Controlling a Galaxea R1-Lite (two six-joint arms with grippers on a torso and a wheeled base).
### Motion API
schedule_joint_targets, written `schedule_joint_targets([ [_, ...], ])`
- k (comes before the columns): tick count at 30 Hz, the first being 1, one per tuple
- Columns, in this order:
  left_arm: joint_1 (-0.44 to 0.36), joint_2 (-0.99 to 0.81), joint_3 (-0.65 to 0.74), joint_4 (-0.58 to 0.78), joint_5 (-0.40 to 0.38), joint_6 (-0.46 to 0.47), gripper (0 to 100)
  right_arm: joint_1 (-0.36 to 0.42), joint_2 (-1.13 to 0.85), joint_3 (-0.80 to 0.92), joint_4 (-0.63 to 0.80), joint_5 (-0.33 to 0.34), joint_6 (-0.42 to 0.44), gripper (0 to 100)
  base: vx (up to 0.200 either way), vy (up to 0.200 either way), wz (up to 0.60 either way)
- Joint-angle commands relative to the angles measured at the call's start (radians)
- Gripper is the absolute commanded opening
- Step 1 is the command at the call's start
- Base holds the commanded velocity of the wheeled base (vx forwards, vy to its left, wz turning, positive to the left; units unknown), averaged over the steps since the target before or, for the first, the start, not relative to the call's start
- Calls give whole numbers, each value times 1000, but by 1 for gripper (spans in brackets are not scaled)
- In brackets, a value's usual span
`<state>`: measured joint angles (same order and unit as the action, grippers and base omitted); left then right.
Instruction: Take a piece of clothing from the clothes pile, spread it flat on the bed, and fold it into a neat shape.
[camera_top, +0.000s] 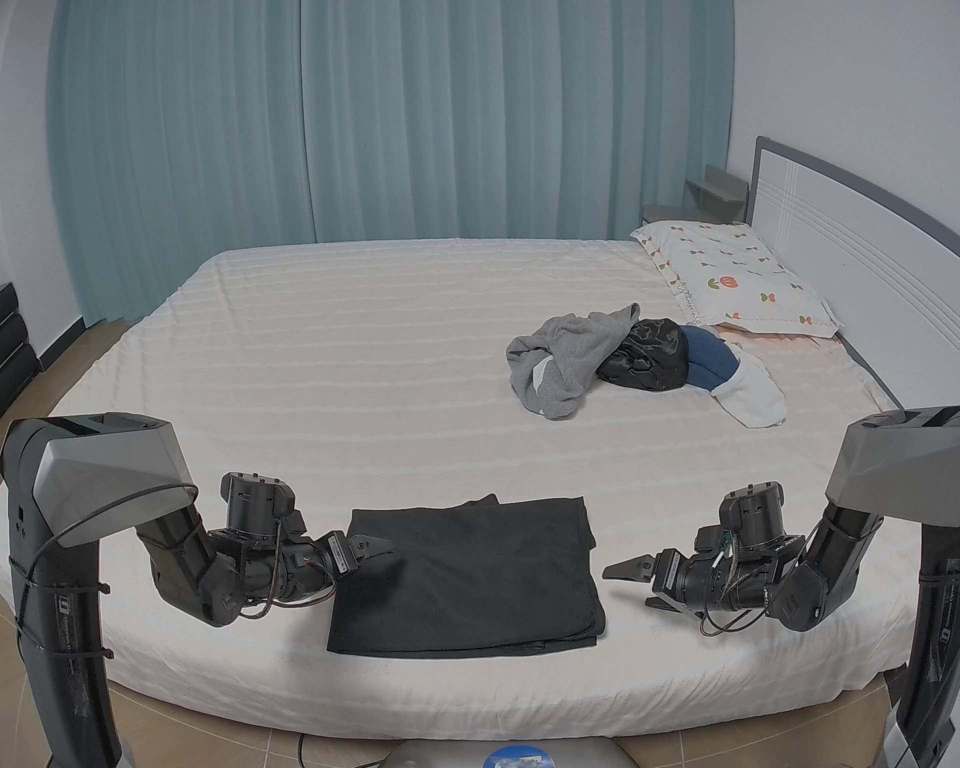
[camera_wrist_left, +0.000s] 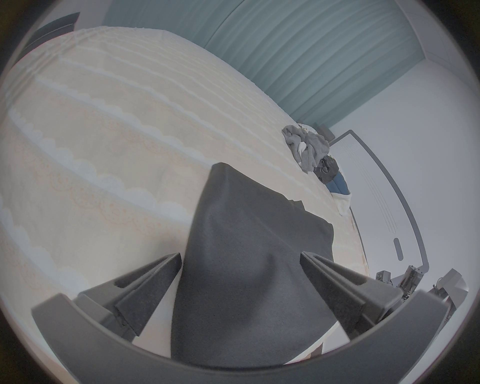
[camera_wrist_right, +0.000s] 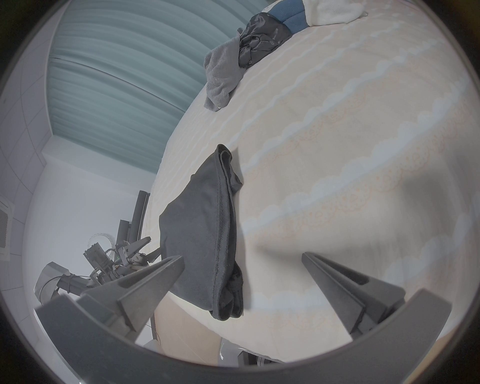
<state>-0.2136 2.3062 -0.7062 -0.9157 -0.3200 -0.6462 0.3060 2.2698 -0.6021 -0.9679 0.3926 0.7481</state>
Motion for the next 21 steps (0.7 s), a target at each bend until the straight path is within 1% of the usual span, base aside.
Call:
schedule_joint_targets([
  [1,-1,10,-4,0,1,0,100,1,5,1,0,0,0,100,0,0,0],
  [8,2,16,1,-2,36,2,100,2,5,2,0,0,-4,100,0,0,0],
  [18,-1,21,-4,-2,38,2,100,4,10,2,0,0,-4,100,0,0,0],
  [19,-1,21,-4,-2,38,2,0,4,10,2,0,0,-4,100,0,0,0],
  [21,-1,19,-3,-2,38,2,0,4,10,2,0,-1,-4,100,0,0,0],
])
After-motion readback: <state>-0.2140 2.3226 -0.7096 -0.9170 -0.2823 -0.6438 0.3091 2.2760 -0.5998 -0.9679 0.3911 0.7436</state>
